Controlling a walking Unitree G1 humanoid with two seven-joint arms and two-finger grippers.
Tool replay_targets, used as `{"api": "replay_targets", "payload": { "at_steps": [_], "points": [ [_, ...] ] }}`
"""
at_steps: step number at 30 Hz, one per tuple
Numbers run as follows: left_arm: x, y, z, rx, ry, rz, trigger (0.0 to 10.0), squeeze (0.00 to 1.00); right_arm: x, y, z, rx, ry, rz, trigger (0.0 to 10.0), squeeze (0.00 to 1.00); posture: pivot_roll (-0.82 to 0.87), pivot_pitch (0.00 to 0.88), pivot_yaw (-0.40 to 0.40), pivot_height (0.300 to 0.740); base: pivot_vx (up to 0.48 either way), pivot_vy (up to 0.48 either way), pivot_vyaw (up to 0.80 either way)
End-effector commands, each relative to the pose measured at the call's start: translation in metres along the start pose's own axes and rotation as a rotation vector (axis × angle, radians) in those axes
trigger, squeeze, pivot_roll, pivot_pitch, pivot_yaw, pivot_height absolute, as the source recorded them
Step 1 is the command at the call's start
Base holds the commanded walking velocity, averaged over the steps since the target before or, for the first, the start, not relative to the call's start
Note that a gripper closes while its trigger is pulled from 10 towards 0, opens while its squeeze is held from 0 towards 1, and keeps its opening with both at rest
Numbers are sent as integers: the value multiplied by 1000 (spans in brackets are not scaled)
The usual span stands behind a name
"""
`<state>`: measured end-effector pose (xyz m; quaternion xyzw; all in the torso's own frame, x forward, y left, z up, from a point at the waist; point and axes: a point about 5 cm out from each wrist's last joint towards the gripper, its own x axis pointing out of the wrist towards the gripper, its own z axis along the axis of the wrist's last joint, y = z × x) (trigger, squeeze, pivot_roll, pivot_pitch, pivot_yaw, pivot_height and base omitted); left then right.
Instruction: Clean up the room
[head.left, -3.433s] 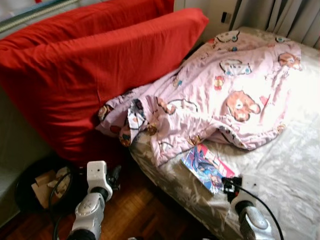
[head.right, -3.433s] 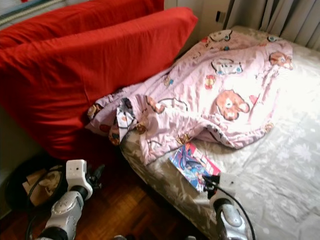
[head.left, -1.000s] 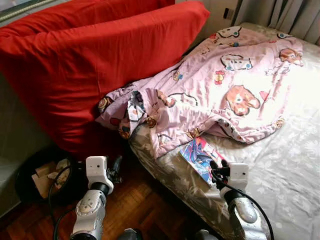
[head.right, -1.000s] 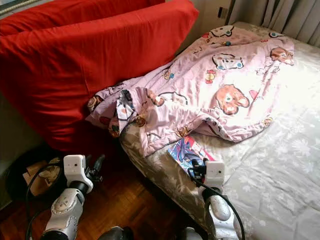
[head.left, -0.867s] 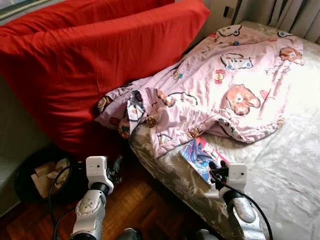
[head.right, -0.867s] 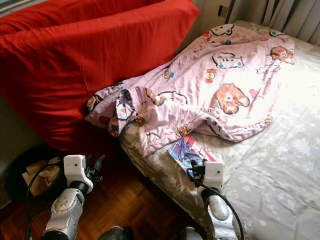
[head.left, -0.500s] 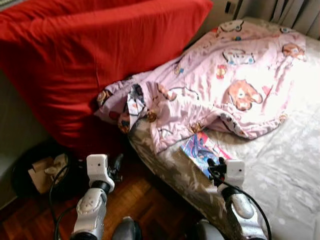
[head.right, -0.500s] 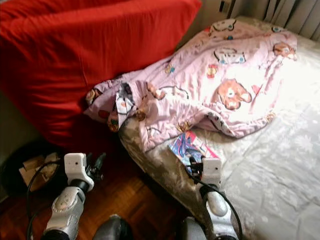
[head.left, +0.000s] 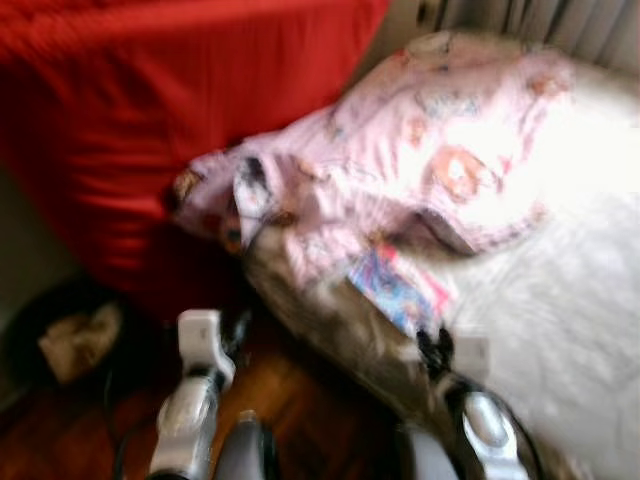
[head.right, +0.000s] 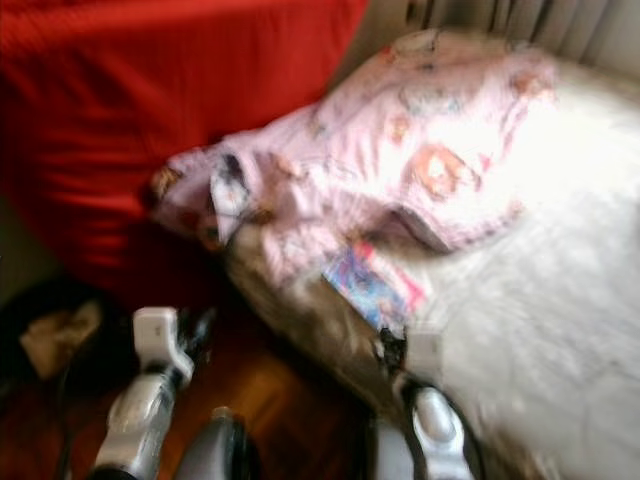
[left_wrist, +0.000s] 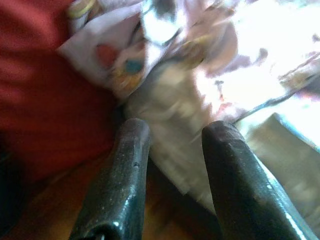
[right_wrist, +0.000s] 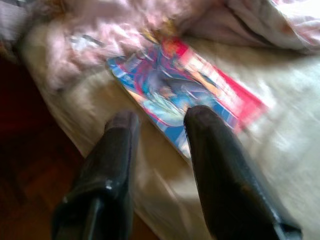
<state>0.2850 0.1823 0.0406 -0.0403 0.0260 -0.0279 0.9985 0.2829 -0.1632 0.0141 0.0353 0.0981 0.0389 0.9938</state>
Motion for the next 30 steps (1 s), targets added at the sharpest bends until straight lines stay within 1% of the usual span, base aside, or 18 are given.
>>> {"api": "replay_targets", "payload": {
  "at_steps": [1,10,14,18,20,24,30],
  "points": [
    [-4,2,-6,-7,32,8,10000,0,-7,1,-11,15,30,-1,10000,0,-5,186,24,644,0,0,0],
    [-4,2,-6,-8,32,1,10000,0,-7,2,-16,5,60,-8,10000,0,-2,180,26,644,0,0,0],
    [-4,2,-6,-8,31,1,10000,0,-8,2,-16,5,61,-5,10000,0,-1,186,26,614,0,0,0],
    [-3,2,-5,-6,31,-1,10000,0,-8,1,-16,21,48,-12,10000,0,0,191,27,614,0,0,0],
    [-3,1,-5,-8,31,-3,10000,0,-8,2,-17,2,56,2,10000,0,1,195,28,614,0,0,0],
    [-3,1,-5,-8,33,-3,10000,0,-9,4,-17,0,57,14,10000,0,1,202,27,614,0,0,0],
    [-3,1,-5,-10,34,-3,10000,0,-9,1,-17,12,51,2,10000,0,4,207,28,614,0,0,0]
  ]
}}
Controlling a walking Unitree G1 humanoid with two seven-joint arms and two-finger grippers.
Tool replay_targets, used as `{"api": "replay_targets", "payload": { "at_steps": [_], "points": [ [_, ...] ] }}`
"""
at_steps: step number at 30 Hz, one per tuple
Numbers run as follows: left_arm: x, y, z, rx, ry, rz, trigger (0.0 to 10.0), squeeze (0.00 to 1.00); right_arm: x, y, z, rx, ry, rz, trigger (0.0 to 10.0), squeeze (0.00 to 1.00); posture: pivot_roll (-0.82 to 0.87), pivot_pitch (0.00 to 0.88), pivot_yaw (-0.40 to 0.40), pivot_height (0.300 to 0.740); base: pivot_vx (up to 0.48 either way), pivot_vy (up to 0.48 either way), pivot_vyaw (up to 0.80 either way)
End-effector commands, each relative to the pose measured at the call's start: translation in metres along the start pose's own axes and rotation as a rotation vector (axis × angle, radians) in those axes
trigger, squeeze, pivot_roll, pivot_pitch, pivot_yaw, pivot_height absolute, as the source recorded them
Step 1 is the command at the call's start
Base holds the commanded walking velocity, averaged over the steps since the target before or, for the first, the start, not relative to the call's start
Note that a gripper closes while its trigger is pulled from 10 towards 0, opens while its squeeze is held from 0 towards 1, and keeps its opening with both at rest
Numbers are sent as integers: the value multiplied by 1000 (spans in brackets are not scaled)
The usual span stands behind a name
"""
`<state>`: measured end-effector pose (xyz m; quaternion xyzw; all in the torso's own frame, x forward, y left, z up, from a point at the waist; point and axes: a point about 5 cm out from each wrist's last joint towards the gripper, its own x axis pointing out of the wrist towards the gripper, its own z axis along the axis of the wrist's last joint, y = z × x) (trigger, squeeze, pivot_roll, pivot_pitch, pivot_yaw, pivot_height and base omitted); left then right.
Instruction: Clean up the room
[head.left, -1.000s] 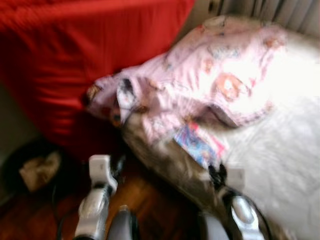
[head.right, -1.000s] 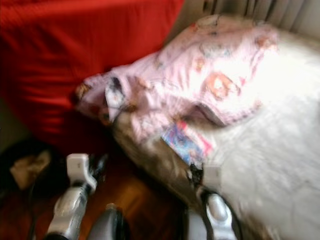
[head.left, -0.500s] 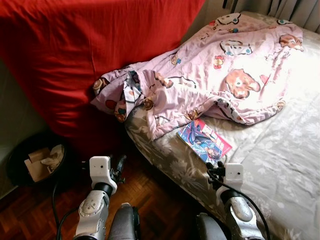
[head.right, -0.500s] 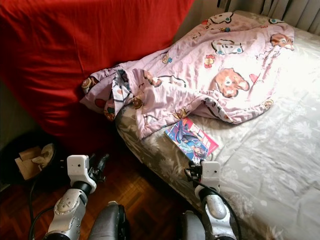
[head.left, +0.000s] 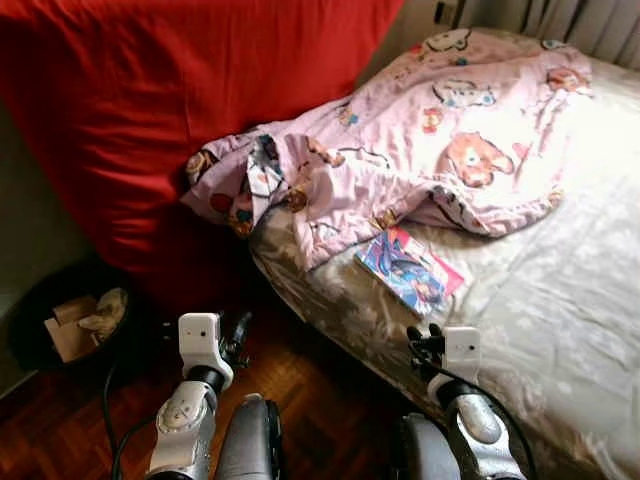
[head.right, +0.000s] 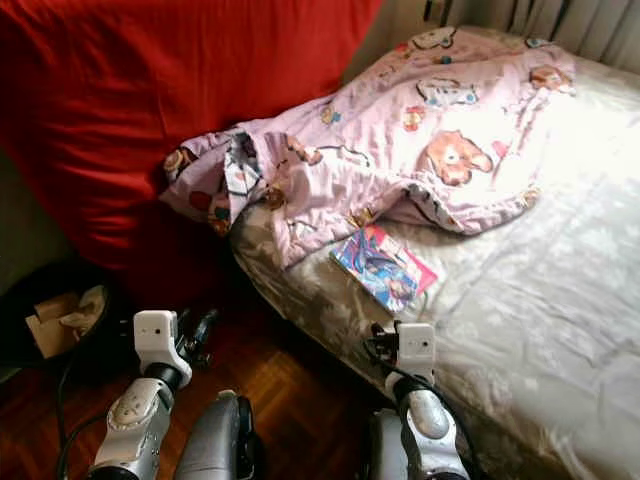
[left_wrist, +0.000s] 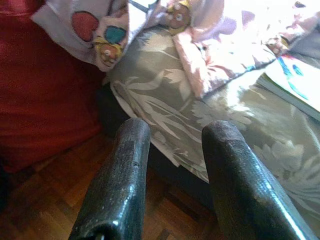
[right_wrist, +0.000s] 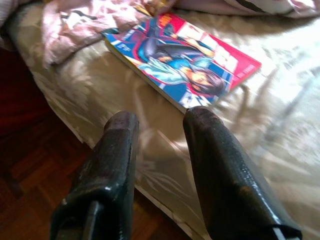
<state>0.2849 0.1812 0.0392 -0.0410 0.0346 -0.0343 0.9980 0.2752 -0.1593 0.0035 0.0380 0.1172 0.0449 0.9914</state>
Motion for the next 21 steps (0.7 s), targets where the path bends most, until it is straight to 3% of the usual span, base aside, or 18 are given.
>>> {"api": "replay_targets", "payload": {
  "at_steps": [1,14,21],
  "points": [
    [-3,2,-3,-8,16,9,10000,0,-4,-3,-5,7,13,-9,10000,0,4,207,28,614,0,0,0],
    [-2,1,-2,-15,13,5,10000,0,-6,4,-10,-36,31,59,10000,0,8,215,31,614,0,0,0],
    [-2,2,-1,-14,11,4,10000,0,-7,4,-10,-14,23,68,10000,0,11,219,35,589,0,0,0]
  ]
}}
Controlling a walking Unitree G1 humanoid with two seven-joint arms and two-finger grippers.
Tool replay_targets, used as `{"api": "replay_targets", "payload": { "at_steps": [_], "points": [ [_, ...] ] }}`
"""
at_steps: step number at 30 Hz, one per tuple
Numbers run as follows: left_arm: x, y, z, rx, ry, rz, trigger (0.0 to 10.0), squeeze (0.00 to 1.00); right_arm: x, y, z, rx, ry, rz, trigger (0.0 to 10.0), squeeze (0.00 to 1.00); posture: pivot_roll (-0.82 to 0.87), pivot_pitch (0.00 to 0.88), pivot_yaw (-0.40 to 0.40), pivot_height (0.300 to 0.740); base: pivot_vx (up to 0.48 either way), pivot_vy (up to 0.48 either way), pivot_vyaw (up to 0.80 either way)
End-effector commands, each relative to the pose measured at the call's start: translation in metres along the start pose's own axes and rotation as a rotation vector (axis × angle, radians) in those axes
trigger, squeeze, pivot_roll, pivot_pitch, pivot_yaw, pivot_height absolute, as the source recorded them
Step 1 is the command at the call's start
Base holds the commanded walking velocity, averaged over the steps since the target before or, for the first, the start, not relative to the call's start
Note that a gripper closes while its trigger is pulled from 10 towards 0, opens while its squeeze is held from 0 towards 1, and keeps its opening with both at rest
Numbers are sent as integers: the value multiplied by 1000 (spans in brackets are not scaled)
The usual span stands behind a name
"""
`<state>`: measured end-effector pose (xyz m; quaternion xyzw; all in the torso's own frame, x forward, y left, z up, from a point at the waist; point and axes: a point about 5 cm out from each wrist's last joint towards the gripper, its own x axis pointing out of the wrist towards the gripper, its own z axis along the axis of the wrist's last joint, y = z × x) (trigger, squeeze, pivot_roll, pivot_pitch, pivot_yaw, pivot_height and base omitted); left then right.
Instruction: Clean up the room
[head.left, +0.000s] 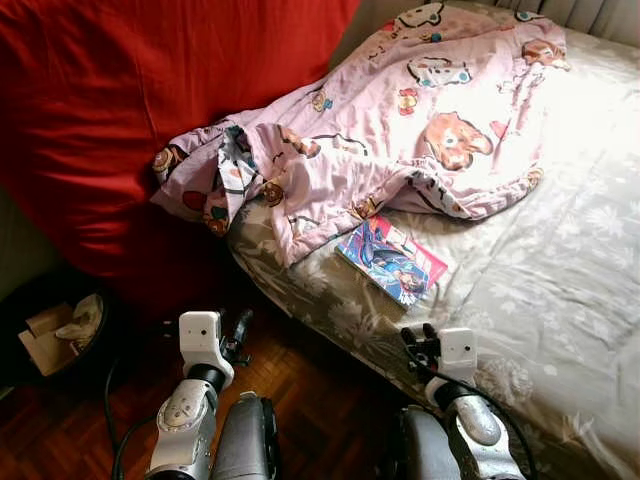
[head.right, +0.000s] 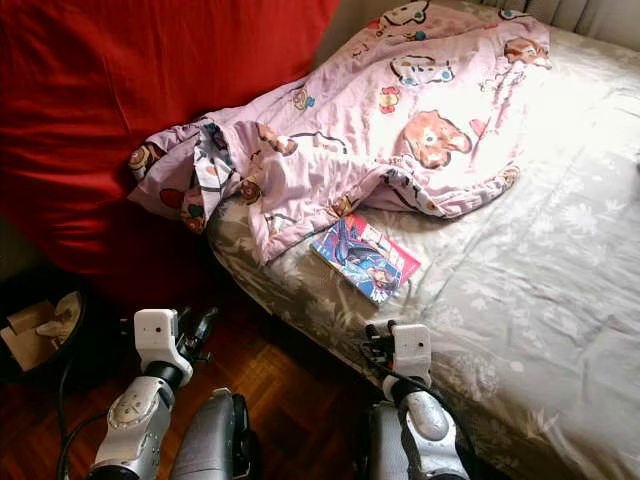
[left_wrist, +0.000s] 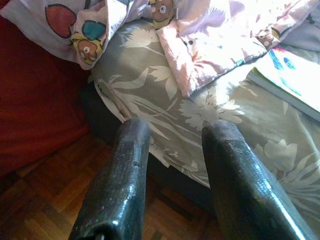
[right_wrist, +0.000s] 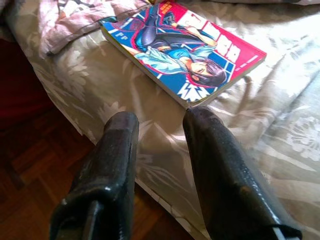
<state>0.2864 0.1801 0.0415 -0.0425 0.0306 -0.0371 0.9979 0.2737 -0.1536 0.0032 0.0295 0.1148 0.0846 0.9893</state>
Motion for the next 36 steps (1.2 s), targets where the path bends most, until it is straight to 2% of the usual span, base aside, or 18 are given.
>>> {"api": "replay_targets", "payload": {
  "at_steps": [1,9,18,24,36],
  "points": [
    [-3,3,-3,-11,19,9,10000,0,-6,-1,-9,15,24,-13,10000,0,9,220,35,589,0,0,0],
    [-3,3,-3,-13,19,10,10000,0,-8,0,-9,8,9,14,10000,0,11,219,35,589,0,0,0],
    [-3,4,-4,-16,30,8,10000,0,-9,-1,-7,16,-8,41,10000,0,12,216,34,589,0,0,800],
    [-4,3,-3,-19,30,8,10000,0,-9,-7,-8,41,13,24,10000,0,12,211,35,589,0,0,0],
    [-2,2,-1,-19,24,-4,10000,0,-9,-5,-10,62,15,24,10000,0,18,196,39,589,0,0,0]
  ]
}}
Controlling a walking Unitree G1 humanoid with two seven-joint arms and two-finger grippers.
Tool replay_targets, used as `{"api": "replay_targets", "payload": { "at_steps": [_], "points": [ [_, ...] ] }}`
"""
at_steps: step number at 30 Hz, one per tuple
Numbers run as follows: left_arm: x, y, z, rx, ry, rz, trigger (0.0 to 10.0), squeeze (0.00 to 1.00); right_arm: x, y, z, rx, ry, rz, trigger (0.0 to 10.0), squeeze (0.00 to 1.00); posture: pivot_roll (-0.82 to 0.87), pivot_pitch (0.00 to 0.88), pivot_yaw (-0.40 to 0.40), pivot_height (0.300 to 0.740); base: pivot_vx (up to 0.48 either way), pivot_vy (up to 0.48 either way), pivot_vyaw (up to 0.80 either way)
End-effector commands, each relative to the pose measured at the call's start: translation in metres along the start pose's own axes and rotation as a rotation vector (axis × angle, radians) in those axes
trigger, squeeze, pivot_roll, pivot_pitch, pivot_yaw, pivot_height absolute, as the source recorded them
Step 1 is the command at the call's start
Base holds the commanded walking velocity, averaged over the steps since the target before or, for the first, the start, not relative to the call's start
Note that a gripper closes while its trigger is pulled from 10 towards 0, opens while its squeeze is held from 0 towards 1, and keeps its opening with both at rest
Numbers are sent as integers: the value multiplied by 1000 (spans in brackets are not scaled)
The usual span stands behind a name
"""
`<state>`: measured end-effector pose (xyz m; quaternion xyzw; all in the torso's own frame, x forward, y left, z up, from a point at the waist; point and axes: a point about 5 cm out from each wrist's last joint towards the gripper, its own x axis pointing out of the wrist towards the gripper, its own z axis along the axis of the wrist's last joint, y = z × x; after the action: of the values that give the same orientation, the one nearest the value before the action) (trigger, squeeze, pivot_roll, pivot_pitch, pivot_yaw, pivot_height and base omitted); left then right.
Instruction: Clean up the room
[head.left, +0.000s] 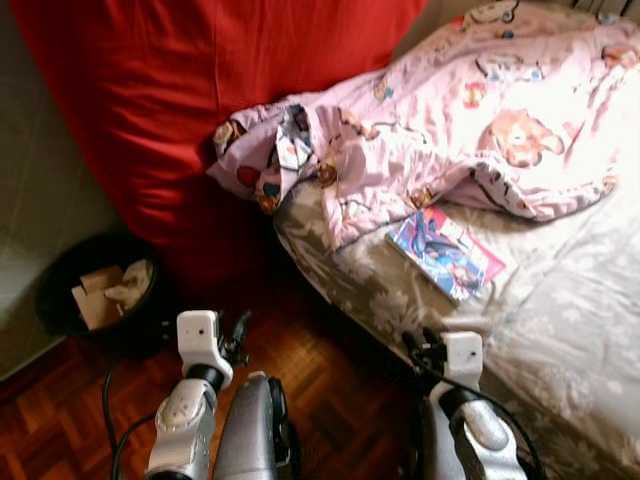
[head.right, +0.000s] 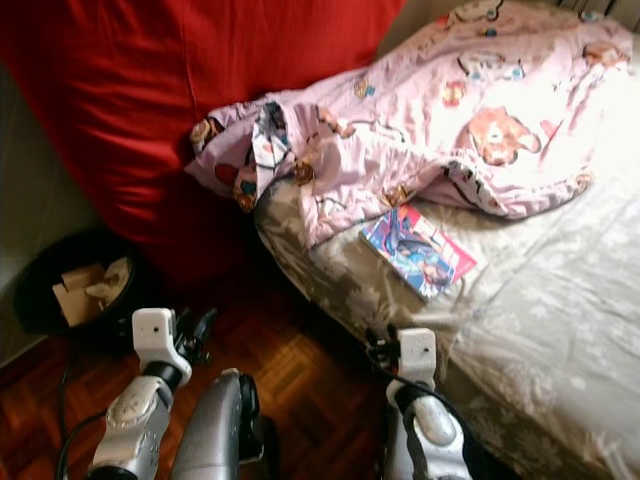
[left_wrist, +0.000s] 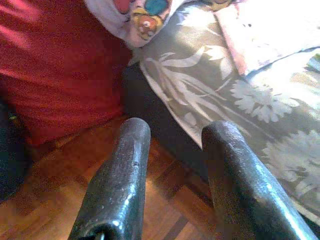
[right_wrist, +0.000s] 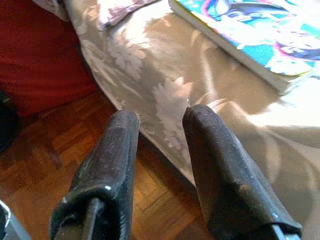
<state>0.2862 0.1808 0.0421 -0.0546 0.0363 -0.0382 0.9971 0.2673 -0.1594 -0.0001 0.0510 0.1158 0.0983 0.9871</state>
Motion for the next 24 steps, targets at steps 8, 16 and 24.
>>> {"api": "replay_targets", "payload": {
  "at_steps": [8,16,24],
  "points": [
    [-2,2,-2,4,14,-4,10000,0,0,1,-2,59,0,-22,10000,0,22,201,40,589,0,0,0],
    [-3,2,-3,3,19,-5,10000,0,3,-5,1,121,-6,-76,10000,0,25,203,42,589,0,0,0],
    [-3,2,-2,5,17,-5,10000,0,6,-6,5,125,-6,-76,10000,0,27,209,43,589,218,0,-89]
  ]
}}
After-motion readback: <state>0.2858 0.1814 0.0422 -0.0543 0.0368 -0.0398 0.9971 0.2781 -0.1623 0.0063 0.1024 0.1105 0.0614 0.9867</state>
